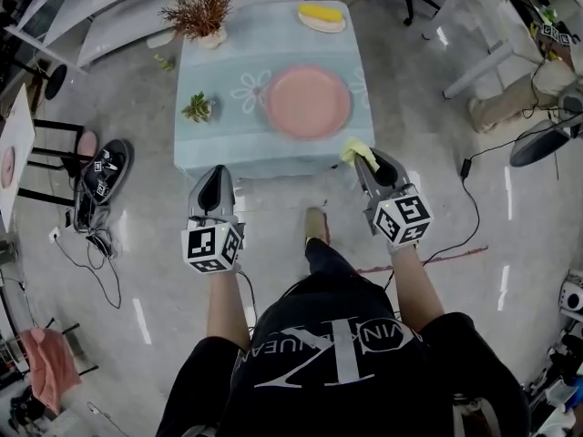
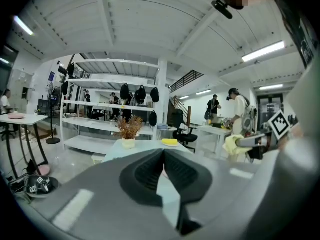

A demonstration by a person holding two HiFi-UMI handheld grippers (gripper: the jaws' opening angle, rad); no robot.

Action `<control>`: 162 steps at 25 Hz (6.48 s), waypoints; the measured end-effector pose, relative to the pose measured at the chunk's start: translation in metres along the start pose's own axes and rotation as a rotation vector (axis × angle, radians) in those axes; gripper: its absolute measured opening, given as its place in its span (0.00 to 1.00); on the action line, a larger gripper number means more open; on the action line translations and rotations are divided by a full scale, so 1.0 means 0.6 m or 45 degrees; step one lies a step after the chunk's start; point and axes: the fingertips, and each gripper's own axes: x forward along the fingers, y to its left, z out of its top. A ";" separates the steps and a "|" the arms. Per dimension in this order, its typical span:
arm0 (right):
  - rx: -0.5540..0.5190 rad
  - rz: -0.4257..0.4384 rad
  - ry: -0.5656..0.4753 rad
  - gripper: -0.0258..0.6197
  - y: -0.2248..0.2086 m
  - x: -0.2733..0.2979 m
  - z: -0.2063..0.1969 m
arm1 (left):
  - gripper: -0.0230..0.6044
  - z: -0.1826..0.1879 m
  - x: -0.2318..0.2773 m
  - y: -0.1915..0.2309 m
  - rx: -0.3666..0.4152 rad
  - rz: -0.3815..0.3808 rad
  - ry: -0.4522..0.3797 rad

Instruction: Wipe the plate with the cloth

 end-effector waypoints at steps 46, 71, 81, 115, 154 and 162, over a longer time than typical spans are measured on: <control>-0.608 0.478 0.699 0.14 0.002 0.512 -0.186 | 0.04 -0.240 0.419 0.050 -0.146 -0.160 0.531; -1.131 0.249 0.785 0.12 -0.119 0.647 -0.181 | 0.04 -0.272 0.463 0.039 -0.179 -0.288 0.599; -1.247 0.075 0.863 0.12 -0.202 0.597 -0.181 | 0.04 -0.277 0.462 0.038 -0.174 -0.277 0.604; -0.939 0.450 1.122 0.12 -0.027 0.413 -0.279 | 0.04 -0.272 0.453 0.032 -0.356 -0.222 0.553; -1.091 0.070 1.020 0.12 -0.204 0.517 -0.211 | 0.04 -0.277 0.475 0.050 -0.288 -0.226 0.592; -1.082 0.100 1.045 0.12 -0.166 0.454 -0.235 | 0.04 -0.276 0.464 0.044 -0.290 -0.223 0.589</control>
